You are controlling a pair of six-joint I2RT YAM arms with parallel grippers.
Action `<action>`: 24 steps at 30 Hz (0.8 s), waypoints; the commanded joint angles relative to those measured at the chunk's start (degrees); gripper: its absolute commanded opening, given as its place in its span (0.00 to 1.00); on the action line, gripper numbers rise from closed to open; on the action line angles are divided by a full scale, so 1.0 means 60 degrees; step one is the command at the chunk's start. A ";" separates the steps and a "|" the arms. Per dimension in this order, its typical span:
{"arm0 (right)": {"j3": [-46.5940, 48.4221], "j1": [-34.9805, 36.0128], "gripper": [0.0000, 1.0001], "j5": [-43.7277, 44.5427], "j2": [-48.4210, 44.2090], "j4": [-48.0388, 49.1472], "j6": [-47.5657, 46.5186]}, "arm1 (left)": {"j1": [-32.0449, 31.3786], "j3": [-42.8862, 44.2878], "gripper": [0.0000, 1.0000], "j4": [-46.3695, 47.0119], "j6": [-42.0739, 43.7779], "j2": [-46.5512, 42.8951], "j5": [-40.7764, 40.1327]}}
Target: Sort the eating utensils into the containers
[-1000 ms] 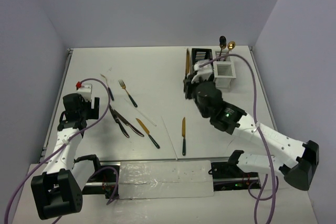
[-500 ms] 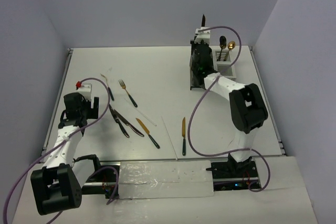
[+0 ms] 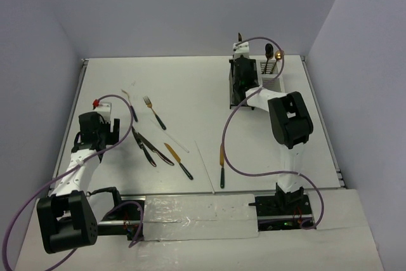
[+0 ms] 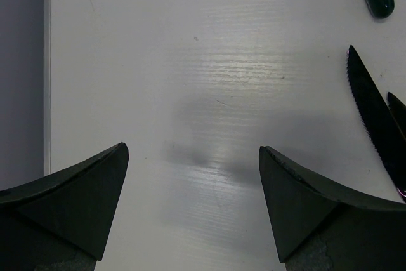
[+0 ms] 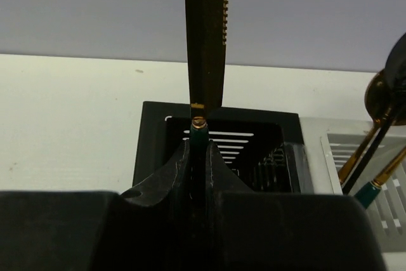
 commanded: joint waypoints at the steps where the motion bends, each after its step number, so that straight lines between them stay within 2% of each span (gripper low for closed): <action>1: 0.0293 -0.0103 0.00 -0.0442 0.0014 0.0213 -0.0063 | 0.0042 0.0345 0.94 0.0422 -0.0158 -0.0019 -0.0099; 2: 0.0248 -0.0103 0.00 -0.0442 -0.0045 0.0271 -0.0020 | 0.0042 0.0331 0.94 0.0437 -0.0158 -0.0034 -0.0114; 3: 0.0204 -0.0103 0.13 -0.0457 -0.0103 0.0301 0.0010 | 0.0057 0.0330 0.94 0.0466 -0.0158 -0.0048 -0.0143; 5: 0.0043 -0.0103 0.27 -0.0588 -0.0337 0.0345 -0.0034 | 0.0042 0.0316 0.94 0.0466 -0.0144 -0.0092 -0.0143; 6: -0.0015 -0.0103 0.44 -0.0690 -0.0440 0.0403 -0.0106 | 0.0042 0.0316 0.94 0.0466 -0.0144 -0.0107 -0.0158; 8: -0.0323 -0.0103 0.54 -0.0662 -0.0864 0.0492 -0.0107 | 0.0042 0.0301 0.94 0.0466 -0.0144 -0.0180 -0.0129; 11: -0.0703 -0.0103 0.59 -0.0647 -0.1756 0.0316 -0.0063 | 0.0042 0.0287 0.94 0.0437 -0.0129 -0.0268 -0.0085; 15: -0.1508 -0.0103 0.60 -0.0735 -0.3758 0.0287 0.0082 | 0.0042 0.0257 0.94 0.0422 -0.0100 -0.0458 0.0076; 19: -0.2285 -0.0030 0.60 -0.1042 -0.5725 -0.0458 0.1135 | 0.0042 0.0257 0.94 0.0364 -0.0100 -0.0561 0.0223; 21: -0.2301 0.0189 0.60 -0.1145 -0.6762 -0.1992 0.2433 | 0.0042 0.0286 0.94 0.0305 -0.0100 -0.0590 0.0325; 22: -0.2069 0.0292 0.60 -0.1291 -0.7001 -0.3753 0.2935 | 0.0057 0.0287 0.94 0.0290 -0.0085 -0.0590 0.0340; 24: -0.1615 0.0628 0.60 -0.2299 -0.7396 -0.5783 0.4181 | 0.0042 0.0301 0.94 0.0217 -0.0085 -0.0634 0.0370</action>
